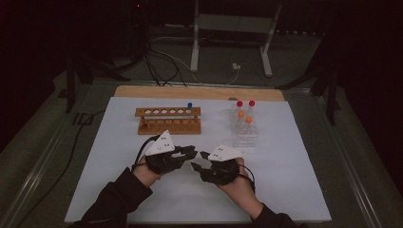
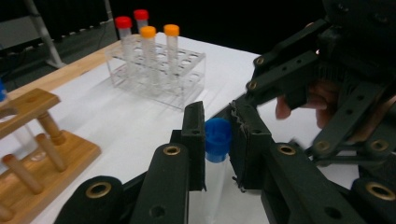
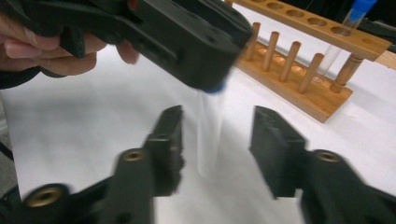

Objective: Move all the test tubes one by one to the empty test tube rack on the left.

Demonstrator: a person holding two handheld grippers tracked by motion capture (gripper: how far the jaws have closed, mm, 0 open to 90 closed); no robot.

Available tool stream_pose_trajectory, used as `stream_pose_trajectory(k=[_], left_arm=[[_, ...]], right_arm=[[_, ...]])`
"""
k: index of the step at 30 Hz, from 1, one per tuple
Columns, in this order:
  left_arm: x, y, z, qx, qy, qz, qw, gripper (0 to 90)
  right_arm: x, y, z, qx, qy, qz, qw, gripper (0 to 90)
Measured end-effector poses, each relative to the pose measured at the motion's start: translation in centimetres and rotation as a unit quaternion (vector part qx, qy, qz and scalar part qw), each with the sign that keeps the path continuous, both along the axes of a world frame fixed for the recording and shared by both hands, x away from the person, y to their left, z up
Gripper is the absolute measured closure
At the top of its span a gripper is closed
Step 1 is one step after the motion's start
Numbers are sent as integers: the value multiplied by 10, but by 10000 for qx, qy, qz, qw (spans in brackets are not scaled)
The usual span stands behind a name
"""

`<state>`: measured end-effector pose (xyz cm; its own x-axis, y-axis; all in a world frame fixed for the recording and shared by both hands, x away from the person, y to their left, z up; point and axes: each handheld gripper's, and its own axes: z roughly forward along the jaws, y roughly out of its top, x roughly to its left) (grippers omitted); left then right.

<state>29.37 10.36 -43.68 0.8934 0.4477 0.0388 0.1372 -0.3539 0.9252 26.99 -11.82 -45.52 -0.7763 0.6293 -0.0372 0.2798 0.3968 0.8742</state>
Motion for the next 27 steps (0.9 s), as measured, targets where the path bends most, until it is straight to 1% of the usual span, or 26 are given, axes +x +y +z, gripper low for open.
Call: stream_pose_trajectory(k=[1, 2, 6, 8, 9, 10, 12, 14, 15, 17, 20, 21, 22, 24, 27], left_arm=[[2, 3, 1, -26, 1, 61, 10000, 780], [3, 5, 1, -28, 10, 72, 10000, 780], [11, 12, 5, 6, -56, 289, 9996, 780], [16, 15, 8, 16, -90, 379, 9992, 780], [19, 17, 10, 4, -123, 442, 9989, 780], [22, 18, 12, 1, -137, 477, 9988, 780], [28, 21, 16, 16, -186, 559, 9983, 780], [34, 22, 21, 54, -236, 651, 9976, 780], [37, 23, 23, 48, -248, 683, 9973, 780], [43, 24, 28, 79, -299, 767, 9966, 780], [50, 24, 34, 136, -400, 877, 9952, 780], [52, 24, 36, 140, -403, 880, 9952, 780], [55, 24, 38, 129, -448, 926, 9946, 780], [60, 24, 41, 121, -459, 980, 9941, 780], [67, 23, 46, 137, -544, 1092, 9924, 780]], right_arm=[[0, 0, 0, 0, 0, 0, 10000, 442], [1, -2, 1, 21, -3, -71, 10000, 383], [3, -8, 3, 93, -35, -235, 9997, 229], [5, -11, 4, 122, -12, -311, 9994, 141], [6, -12, 4, 149, -1, -361, 9992, 127], [6, -14, 5, 218, 18, -398, 9990, 87], [7, -16, 6, 210, 32, -452, 9988, 33], [8, -18, 8, 265, 32, -498, 9984, 11], [8, -18, 8, 261, 52, -474, 9985, 0], [8, -19, 8, 287, 62, -384, 9988, 0], [8, -21, 8, 283, 62, -382, 9989, 0], [8, -21, 8, 309, 42, -405, 9987, 0], [8, -23, 9, 340, 47, -411, 9986, 0], [8, -24, 10, 351, 21, -440, 9984, 0], [9, -25, 11, 380, 5, -456, 9982, 0]])
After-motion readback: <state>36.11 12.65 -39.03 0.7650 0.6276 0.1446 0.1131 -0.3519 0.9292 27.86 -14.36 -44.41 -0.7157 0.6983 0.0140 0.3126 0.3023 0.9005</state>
